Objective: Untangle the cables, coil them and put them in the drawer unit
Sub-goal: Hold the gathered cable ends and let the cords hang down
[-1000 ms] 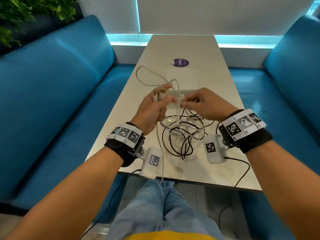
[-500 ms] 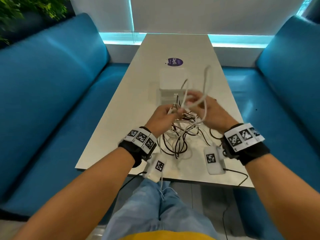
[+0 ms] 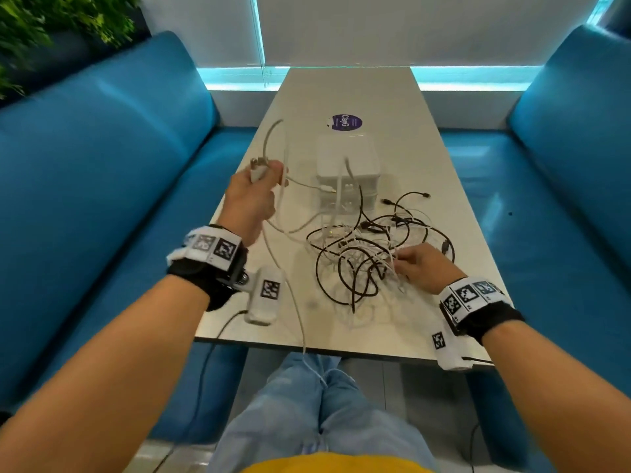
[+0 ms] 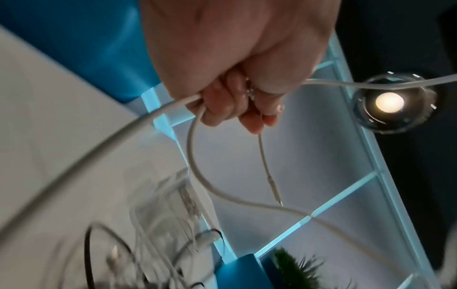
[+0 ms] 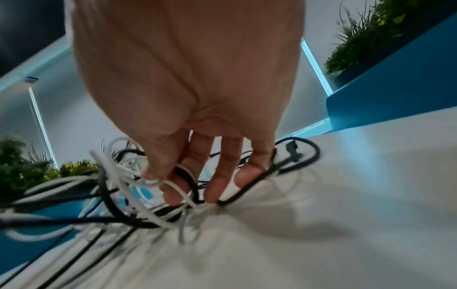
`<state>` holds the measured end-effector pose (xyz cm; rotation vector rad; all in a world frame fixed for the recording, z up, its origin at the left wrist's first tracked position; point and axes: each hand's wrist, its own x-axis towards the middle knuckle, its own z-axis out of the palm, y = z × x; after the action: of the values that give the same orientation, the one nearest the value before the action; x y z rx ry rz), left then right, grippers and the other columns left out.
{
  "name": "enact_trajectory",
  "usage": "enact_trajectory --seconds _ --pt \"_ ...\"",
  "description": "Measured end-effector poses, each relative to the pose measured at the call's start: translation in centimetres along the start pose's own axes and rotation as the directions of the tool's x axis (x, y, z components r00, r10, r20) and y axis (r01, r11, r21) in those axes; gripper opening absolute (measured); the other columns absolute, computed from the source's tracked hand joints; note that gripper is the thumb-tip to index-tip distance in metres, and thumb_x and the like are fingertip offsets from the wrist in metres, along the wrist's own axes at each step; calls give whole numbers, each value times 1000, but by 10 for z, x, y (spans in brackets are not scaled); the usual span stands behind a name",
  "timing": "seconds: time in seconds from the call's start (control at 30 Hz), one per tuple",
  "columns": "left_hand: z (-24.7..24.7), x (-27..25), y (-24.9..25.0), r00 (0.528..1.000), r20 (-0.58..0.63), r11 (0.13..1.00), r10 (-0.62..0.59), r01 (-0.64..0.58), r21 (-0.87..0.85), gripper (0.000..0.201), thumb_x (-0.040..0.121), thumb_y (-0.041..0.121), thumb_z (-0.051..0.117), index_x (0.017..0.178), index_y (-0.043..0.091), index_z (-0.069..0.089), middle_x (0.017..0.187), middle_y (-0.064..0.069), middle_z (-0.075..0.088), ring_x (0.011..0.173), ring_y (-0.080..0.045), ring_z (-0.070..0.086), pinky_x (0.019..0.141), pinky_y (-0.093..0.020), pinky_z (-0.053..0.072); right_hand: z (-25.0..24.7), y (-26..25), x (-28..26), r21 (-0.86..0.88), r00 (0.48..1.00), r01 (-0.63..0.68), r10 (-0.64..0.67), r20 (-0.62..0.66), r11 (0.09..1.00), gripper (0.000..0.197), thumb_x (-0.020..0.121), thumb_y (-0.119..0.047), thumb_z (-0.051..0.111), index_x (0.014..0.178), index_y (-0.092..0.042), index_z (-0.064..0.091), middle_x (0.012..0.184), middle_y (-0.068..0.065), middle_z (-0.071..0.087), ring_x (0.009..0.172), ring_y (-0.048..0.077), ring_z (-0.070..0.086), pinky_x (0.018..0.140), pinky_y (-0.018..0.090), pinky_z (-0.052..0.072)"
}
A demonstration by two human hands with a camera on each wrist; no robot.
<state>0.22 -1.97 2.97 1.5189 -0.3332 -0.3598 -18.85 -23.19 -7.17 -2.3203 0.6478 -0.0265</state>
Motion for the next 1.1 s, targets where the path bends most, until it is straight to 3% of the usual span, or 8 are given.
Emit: enact_trajectory --seconds 0.07,0.2,0.33,0.5,0.6,0.7,0.83,1.1 --pt "-5 -2 9 998 67 996 22 -27 79 20 96 24 55 78 21 61 73 5 57 40 -3 32 37 -15 24 -5 -5 1 -20 1000 -10 11 23 1000 3 85 -19 70 87 -21 72 80 1 69 69 8 58 72 25 44" --pt "13 -22 11 972 221 960 85 -139 242 23 98 17 52 77 20 62 75 2 59 41 3 41 40 -13 30 -40 -33 1 -123 997 -7 17 80 992 46 78 -11 77 119 -25 65 110 -10 58 96 13 60 88 27 42" --pt "42 -44 1 915 389 941 106 -219 258 16 97 11 52 89 2 62 75 -4 57 43 6 47 45 -3 33 -86 -74 -21 -63 988 144 -147 -40 988 22 90 -17 63 110 -26 67 105 -7 66 91 8 61 84 25 41" --pt "88 -70 -15 767 632 908 113 -338 248 16 96 13 56 87 6 67 80 -8 65 71 -4 58 71 -14 46 -85 -84 -61 128 949 255 -274 158 958 21 91 -13 63 111 -18 64 87 -1 67 69 5 62 62 17 49" --pt "111 -79 -22 718 692 888 71 -362 284 12 92 14 61 96 8 71 84 -9 65 76 -10 57 73 -25 47 -88 -57 -78 9 975 219 -219 23 976 9 89 -13 64 93 -11 71 76 9 67 61 10 56 56 17 45" --pt "127 -89 -20 691 722 887 34 -353 297 20 92 12 62 110 6 69 74 18 62 61 8 54 63 -14 45 -97 -14 -97 -39 999 37 -36 21 999 10 87 -13 66 83 -19 73 67 0 68 58 8 55 56 15 45" --pt "149 -105 -10 636 771 910 -42 -294 292 20 92 4 59 110 2 67 47 20 51 41 5 47 46 -5 31 -98 32 -129 11 984 -117 114 135 993 10 86 -6 66 84 -15 71 60 -4 66 55 9 59 62 24 49" --pt "192 -138 -10 371 903 965 -217 221 141 22 78 27 43 90 12 54 73 -4 44 56 -12 24 51 -23 21 -97 74 -172 -71 963 -237 243 112 969 37 84 -3 58 81 -38 71 91 -9 72 86 17 66 75 32 55"
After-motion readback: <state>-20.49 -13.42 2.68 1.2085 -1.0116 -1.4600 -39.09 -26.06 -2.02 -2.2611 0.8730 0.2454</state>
